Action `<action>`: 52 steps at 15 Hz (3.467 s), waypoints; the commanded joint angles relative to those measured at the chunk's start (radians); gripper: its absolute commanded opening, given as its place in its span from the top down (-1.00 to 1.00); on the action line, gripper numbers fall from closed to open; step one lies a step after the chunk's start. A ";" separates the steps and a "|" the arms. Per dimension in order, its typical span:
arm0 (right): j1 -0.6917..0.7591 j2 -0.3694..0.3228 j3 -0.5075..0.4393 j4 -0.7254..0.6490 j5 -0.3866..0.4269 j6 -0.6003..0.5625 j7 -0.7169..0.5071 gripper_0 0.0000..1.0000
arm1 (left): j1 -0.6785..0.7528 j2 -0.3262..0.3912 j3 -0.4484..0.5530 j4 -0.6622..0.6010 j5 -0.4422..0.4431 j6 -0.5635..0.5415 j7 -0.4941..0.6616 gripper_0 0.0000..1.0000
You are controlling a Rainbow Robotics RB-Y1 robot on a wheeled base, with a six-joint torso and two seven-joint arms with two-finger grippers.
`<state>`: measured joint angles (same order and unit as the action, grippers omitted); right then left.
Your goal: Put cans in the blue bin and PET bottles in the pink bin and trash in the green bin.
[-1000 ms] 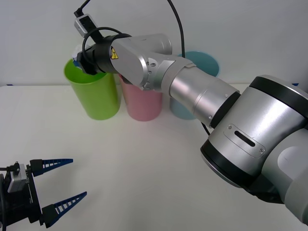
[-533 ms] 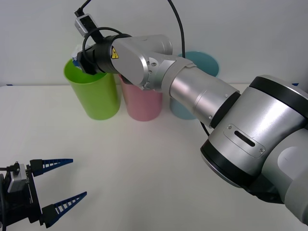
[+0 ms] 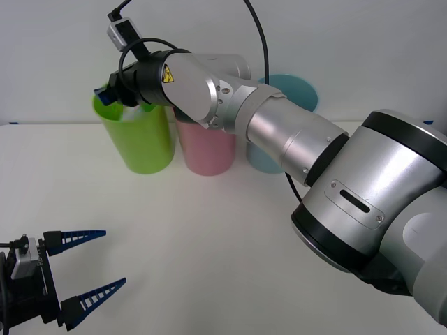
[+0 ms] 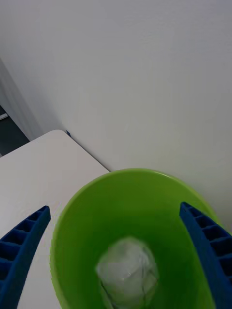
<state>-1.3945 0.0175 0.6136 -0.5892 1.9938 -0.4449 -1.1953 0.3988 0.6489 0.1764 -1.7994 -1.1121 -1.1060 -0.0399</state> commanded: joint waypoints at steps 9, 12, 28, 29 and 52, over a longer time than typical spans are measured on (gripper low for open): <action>0.000 0.000 -0.006 -0.001 -0.021 0.008 0.023 -1.00 | 0.000 0.000 0.000 0.000 0.000 0.000 0.000 -1.00; 0.002 0.000 -0.034 -0.066 -0.147 0.006 0.118 -1.00 | 0.000 0.000 0.000 0.000 0.000 0.000 0.000 -1.00; 0.758 -0.521 -0.391 -1.244 -0.274 -0.456 0.181 -1.00 | 0.000 0.000 0.000 0.000 0.000 0.000 0.000 -1.00; 0.821 -0.492 -0.453 -1.298 -0.247 -0.522 0.194 -1.00 | 0.000 0.000 0.000 0.000 0.000 0.000 0.000 -1.00; 1.517 -0.400 -0.879 -1.457 -0.441 -0.956 0.893 -1.00 | 0.000 0.000 0.000 0.000 0.000 0.000 0.000 -1.00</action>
<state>0.1207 -0.3820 -0.2644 -2.0468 1.5527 -1.3989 -0.3044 0.3988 0.6489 0.1764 -1.7994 -1.1121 -1.1060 -0.0399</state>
